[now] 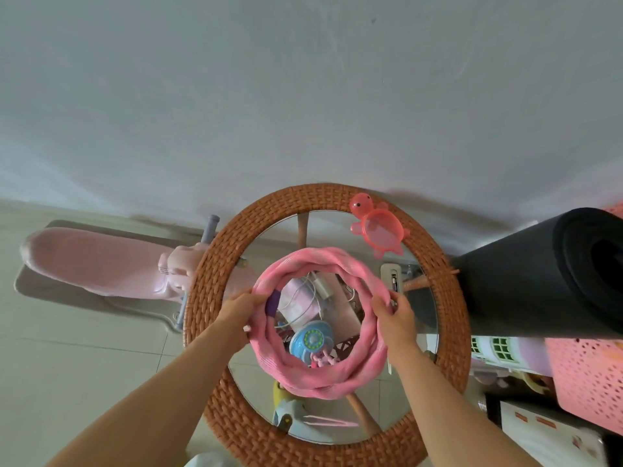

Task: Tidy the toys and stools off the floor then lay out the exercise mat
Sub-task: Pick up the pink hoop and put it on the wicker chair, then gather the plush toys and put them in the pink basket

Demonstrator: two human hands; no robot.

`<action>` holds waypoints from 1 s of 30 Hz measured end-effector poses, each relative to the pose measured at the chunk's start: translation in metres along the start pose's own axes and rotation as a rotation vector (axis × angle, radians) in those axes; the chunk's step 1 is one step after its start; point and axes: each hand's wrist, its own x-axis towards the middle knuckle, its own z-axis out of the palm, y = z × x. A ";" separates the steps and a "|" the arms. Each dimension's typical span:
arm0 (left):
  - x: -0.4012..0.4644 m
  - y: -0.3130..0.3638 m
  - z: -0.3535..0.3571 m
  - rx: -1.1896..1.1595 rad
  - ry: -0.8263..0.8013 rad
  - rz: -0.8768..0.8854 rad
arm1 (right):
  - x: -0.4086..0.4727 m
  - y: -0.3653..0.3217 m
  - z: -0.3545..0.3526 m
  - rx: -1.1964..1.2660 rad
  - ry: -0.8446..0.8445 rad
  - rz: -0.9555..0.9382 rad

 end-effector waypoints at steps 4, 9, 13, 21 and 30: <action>0.000 0.003 -0.006 0.006 -0.045 -0.007 | 0.004 0.008 0.000 -0.015 0.024 0.021; -0.013 0.009 -0.007 0.017 0.045 0.065 | -0.008 0.002 -0.002 -0.032 0.146 -0.046; -0.026 0.012 -0.010 0.099 0.078 0.216 | -0.021 -0.001 -0.011 -0.022 0.225 -0.097; -0.074 0.021 -0.020 0.078 0.039 0.268 | -0.055 -0.014 -0.032 -0.054 0.107 -0.146; -0.123 0.014 -0.056 -0.030 0.044 0.341 | -0.081 -0.029 -0.027 -0.042 -0.227 -0.209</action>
